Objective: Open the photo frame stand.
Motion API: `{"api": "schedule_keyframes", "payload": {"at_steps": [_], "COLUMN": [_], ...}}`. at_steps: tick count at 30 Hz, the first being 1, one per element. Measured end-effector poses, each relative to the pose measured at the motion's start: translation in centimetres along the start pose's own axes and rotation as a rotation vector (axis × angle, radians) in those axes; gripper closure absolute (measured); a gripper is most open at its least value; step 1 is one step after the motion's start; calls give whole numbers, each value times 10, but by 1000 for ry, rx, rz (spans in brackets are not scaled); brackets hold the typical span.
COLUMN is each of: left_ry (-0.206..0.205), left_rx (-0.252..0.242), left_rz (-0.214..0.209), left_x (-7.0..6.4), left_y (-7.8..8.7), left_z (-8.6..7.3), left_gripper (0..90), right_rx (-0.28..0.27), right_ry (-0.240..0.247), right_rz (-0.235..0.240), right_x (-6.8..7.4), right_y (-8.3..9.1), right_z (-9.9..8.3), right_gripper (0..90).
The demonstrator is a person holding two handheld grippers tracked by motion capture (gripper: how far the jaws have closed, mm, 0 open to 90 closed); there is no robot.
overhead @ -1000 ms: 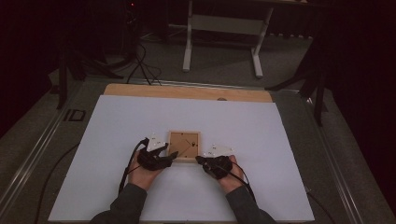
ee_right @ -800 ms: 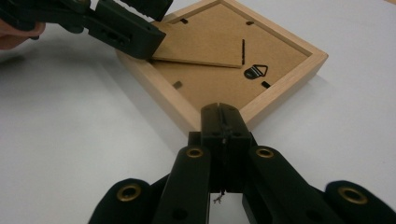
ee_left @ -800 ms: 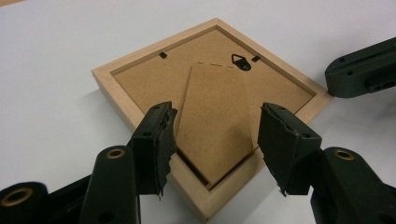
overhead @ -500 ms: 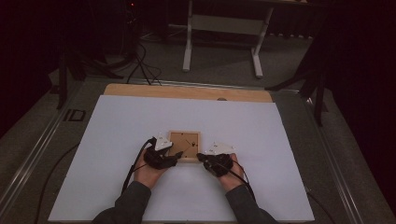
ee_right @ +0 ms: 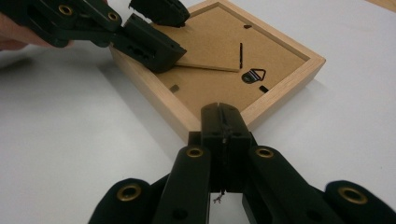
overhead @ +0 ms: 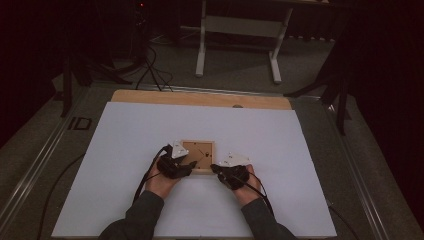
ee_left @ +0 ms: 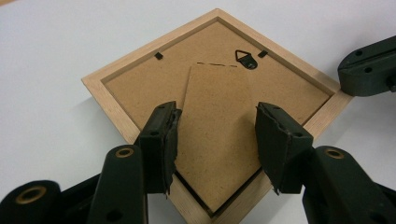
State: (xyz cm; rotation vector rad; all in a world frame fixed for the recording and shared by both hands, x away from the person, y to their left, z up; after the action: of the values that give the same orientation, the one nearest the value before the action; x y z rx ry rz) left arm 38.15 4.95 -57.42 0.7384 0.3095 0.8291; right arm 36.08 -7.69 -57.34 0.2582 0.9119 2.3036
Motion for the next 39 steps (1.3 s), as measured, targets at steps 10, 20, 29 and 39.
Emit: {"api": "schedule_keyframes", "payload": {"at_steps": [10,20,29,39], "left_ry": [70,88,88,100], "left_rx": [-63,-129,-77,3], "left_rz": [-35,-47,-48,-70], "left_x": [4,12,13,8], "left_y": [13,40,55,47], "left_z": [13,16,-1,-19], "left_gripper": [586,613,834,882], "right_rx": [-3,-3,-3,-3], "right_ry": [-3,-2,-1,-2], "right_rz": [1,1,2,3], "right_x": [0,0,0,0], "right_y": [0,0,0,0], "right_z": [0,0,-1,-1], "right_gripper": [898,898,898,898]}}
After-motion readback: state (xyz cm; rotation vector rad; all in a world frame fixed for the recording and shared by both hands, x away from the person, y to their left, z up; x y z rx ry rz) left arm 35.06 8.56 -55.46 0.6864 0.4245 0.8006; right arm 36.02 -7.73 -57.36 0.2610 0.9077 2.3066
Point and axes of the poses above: each handheld gripper's, and its own axes: y roughly backward along the jaws, z roughly out of its top, x roughly to its left, the point moved 9 cm from there along -y, roughly forward along the jaws, and after that the axes turned 5 degrees about x, right-handed, at the moved point
